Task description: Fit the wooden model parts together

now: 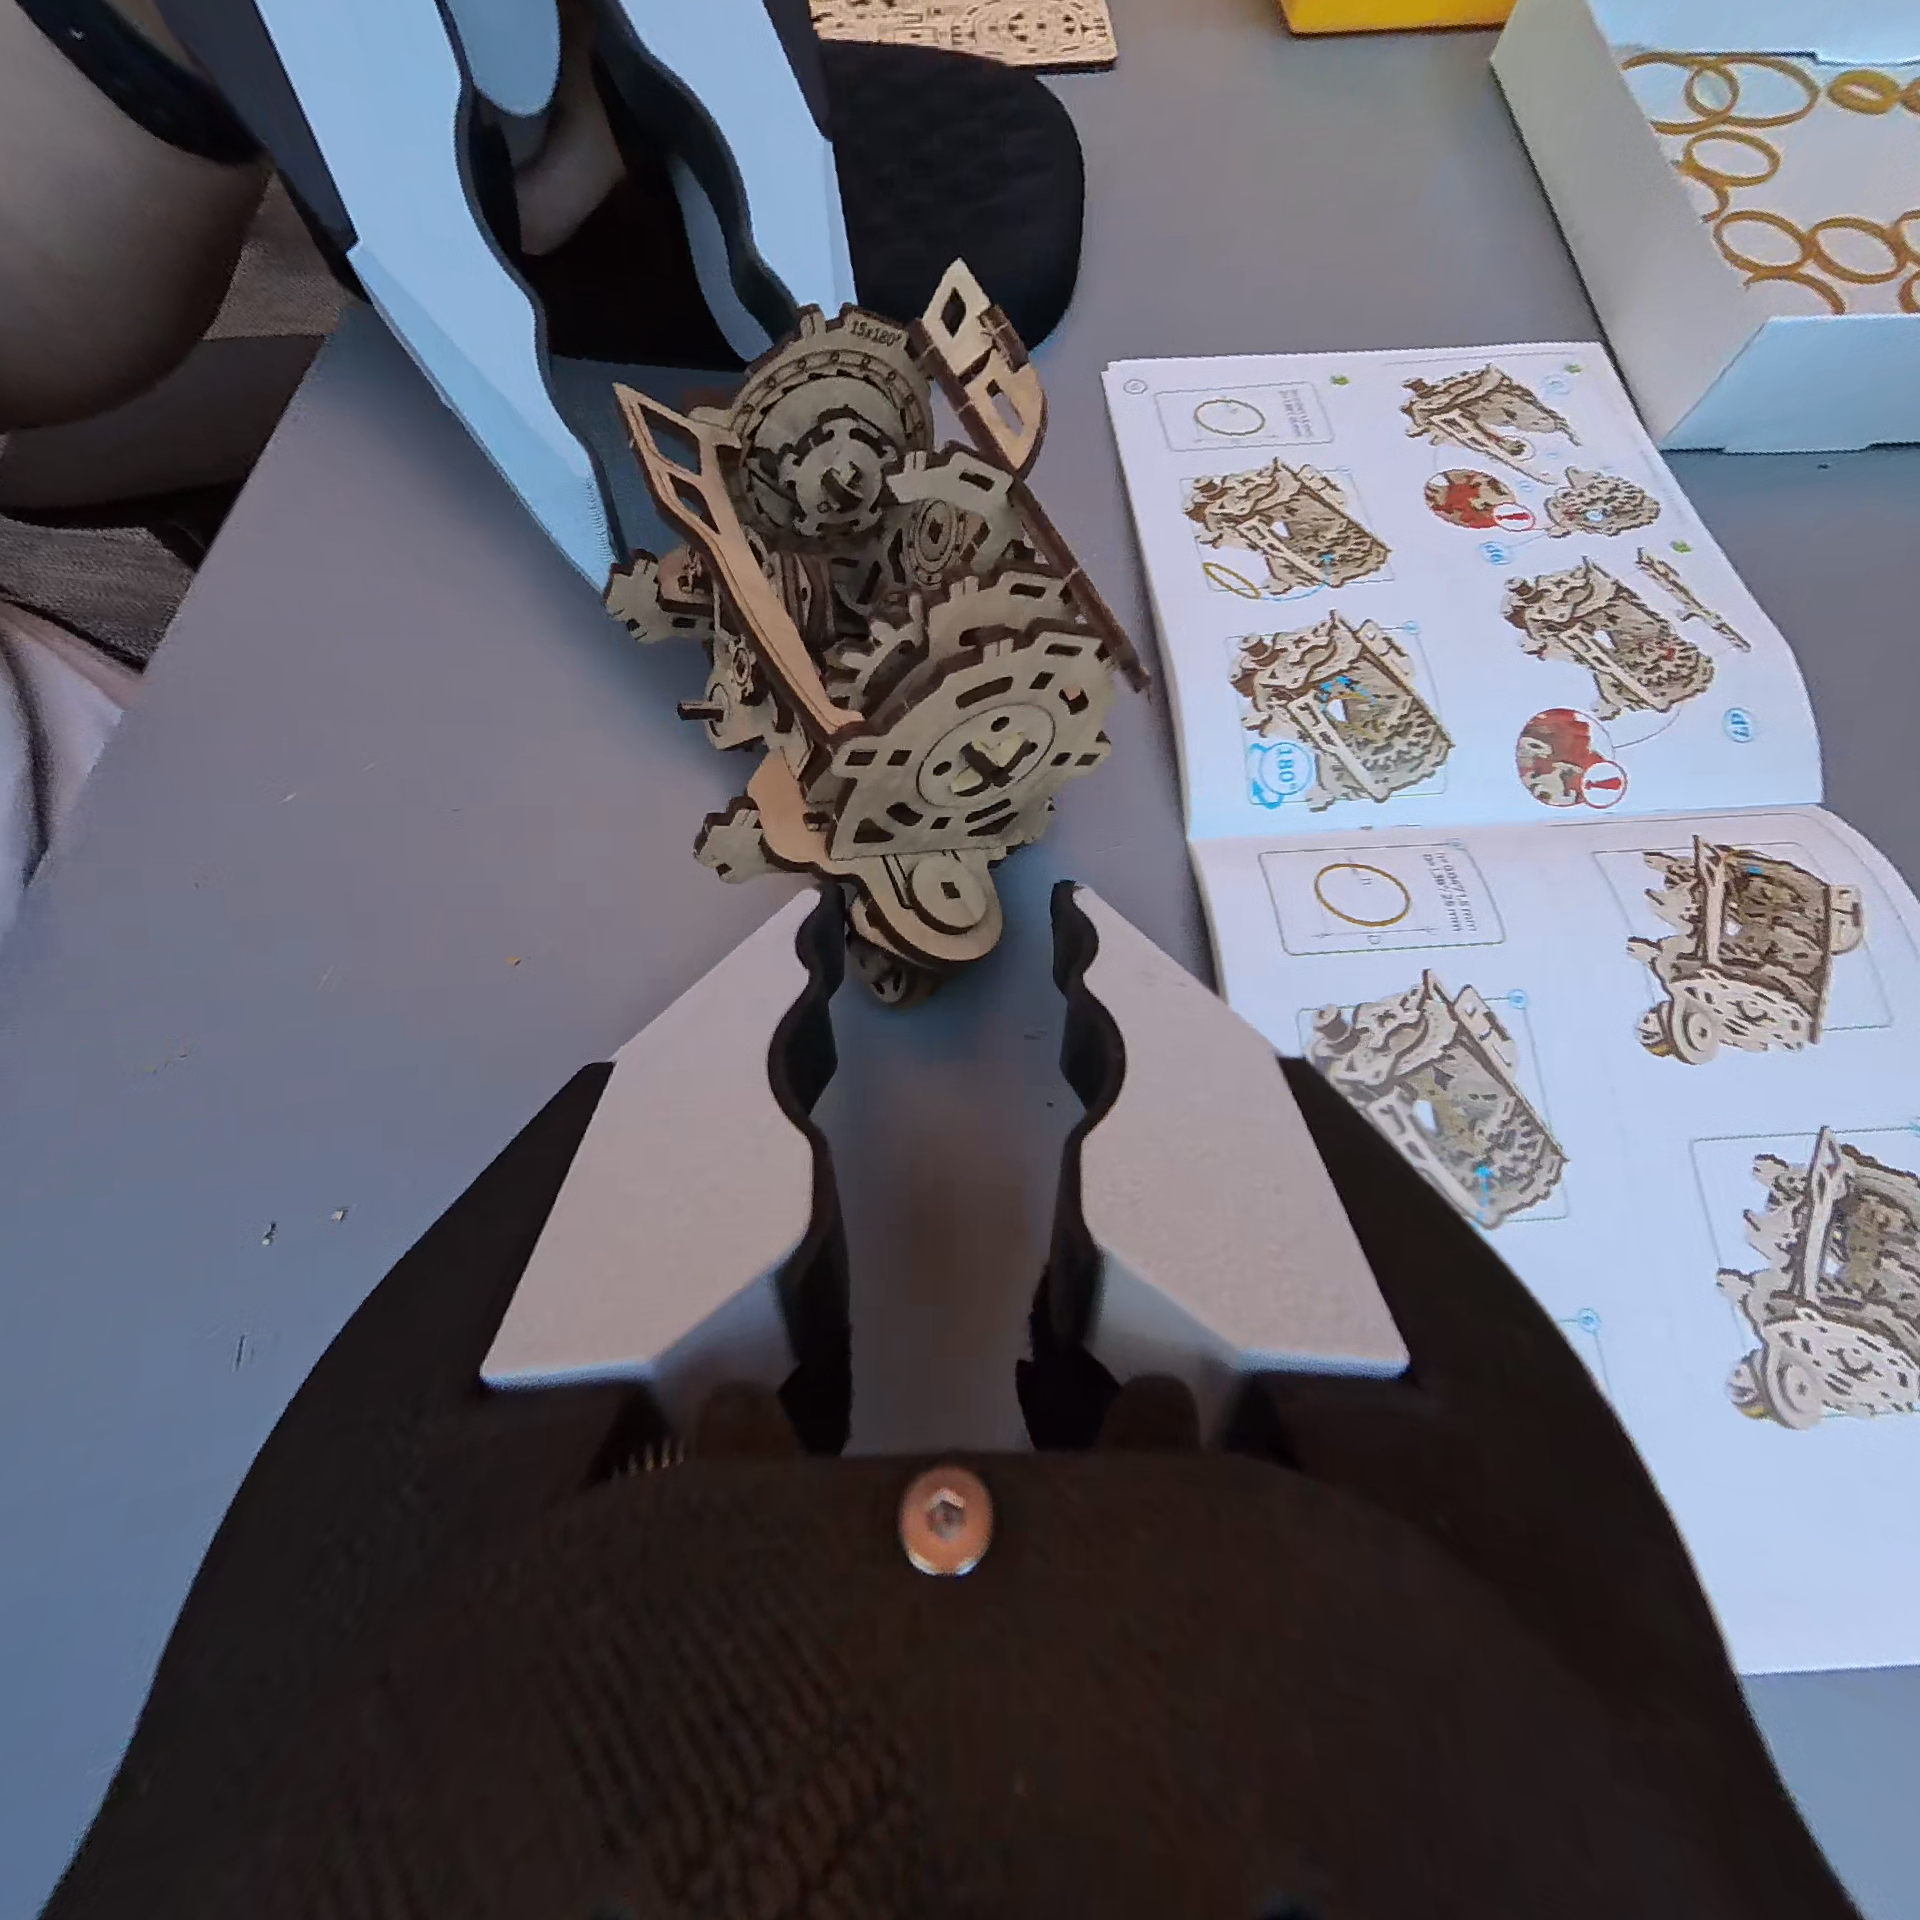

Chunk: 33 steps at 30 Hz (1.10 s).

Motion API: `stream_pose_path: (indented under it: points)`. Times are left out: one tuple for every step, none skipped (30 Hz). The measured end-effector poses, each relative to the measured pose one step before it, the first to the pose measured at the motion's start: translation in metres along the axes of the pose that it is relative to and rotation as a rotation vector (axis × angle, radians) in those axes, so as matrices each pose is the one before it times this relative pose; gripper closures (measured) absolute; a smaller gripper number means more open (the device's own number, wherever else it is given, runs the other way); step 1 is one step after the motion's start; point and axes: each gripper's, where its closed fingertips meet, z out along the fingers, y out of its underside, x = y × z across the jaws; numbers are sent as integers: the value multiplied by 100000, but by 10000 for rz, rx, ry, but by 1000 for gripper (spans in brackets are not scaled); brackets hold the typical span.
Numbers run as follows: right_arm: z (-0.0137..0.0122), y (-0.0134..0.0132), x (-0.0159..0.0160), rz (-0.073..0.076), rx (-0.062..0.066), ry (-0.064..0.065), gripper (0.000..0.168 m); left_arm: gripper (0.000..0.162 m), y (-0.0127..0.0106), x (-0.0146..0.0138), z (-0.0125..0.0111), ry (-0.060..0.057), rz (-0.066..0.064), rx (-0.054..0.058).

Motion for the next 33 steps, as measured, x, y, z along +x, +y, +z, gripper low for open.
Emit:
stream_pose_path:
  points:
    - [-31, 27, 234, 116, -47, 32, 127, 112, -95, -39, -21, 96, -162, 49]
    - [-163, 0, -7, 135, -32, -38, 119, 112, -72, 135, -72, 163, -143, 73]
    - [-340, -5, -409, 133, -49, -223, 113, 112, -46, 144, -148, 122, -131, 103]
    - [-518, 122, -520, 127, -166, -244, 109, 112, -51, 120, -235, 77, -102, 133]
    - [-709, 118, -382, 52, -232, -113, 102, 111, -114, 137, -351, 65, -67, 177]
    - [-906, 111, -57, 0, -298, 100, 100, 111, -163, 110, -427, 45, -35, 202]
    - [-1044, 430, 541, 213, -626, 376, 99, 111, -96, 10, -457, -11, -3, 152]
    - [-1177, 748, 903, 473, -1004, 464, 94, 111, -19, -159, -446, -93, 7, 82]
    - [-1260, 708, 913, 663, -1066, 434, 92, 111, 55, -351, -458, -181, -6, 30]
    - [-1288, 873, 627, 840, -1230, 259, 91, 111, 102, -502, -451, -214, -18, -7]
    - [-1312, 968, 705, 805, -1404, 371, 91, 110, 31, -571, -435, -194, -60, 27]
    - [-1309, 841, 915, 776, -1337, 617, 92, 110, -131, -524, -380, -122, -130, 96]
    - [-1164, 716, 796, 715, -1121, 661, 92, 110, -306, -390, -316, -12, -179, 144]
    - [-900, 741, 475, 479, -1014, 548, 93, 110, -432, -222, -249, 88, -173, 171]
    - [-717, 757, 511, 151, -1053, 645, 95, 110, -489, -159, -227, 104, -146, 152]
    - [-625, 360, 816, -93, -863, 897, 97, 110, -530, -233, -224, 19, -113, 136]
    - [-476, -64, 553, -210, -546, 751, 99, 110, -535, -287, -249, -70, -56, 128]
    - [-266, 28, -242, -220, -521, 249, 101, 110, -456, -257, -243, -98, 21, 96]
    - [-79, 343, -551, -172, -629, 53, 102, 110, -351, -229, -246, -118, 82, 51]
    - [7, 570, -204, -123, -662, 260, 102, 109, -266, -275, -248, -157, 109, 19]
    - [-23, 570, 149, -86, -547, 437, 101, 109, -187, -287, -223, -168, 120, 10]
    - [-66, 367, 138, -81, -368, 362, 103, 109, -142, -270, -195, -138, 109, 2]
    - [-64, 160, -49, -109, -192, 163, 107, 109, -76, -243, -130, -90, 69, -14]
    - [-3, 134, 2, -65, -157, 138, 112, 108, -44, -225, -72, -51, 9, -40]
    - [72, 270, 59, -16, -194, 125, 116, 108, -19, -219, -10, -29, -22, -58]
    - [125, 425, 77, 18, -266, 92, 118, 107, -51, -217, 38, -28, -15, -52]
    - [114, 416, 147, 38, -263, 106, 118, 107, -90, -230, 76, -34, 11, -34]
    - [76, 267, 112, -4, -166, 56, 119, 107, -132, -257, 107, -46, 33, -20]
    - [21, 133, 152, -11, -84, 50, 120, 107, -175, -304, 132, -76, 31, -4]
    - [-7, 63, 108, 18, -11, 5, 121, 107, -260, -322, 154, -84, 19, 33]
    - [12, 46, 6, -9, 20, -68, 121, 107, -345, -254, 182, -36, 9, 81]
    - [59, 152, 26, -20, -30, -56, 121, 107, -370, -160, 216, 21, -6, 90]
    - [74, 201, 83, -14, -78, -33, 121, 107, -307, -172, 263, 17, -3, 50]
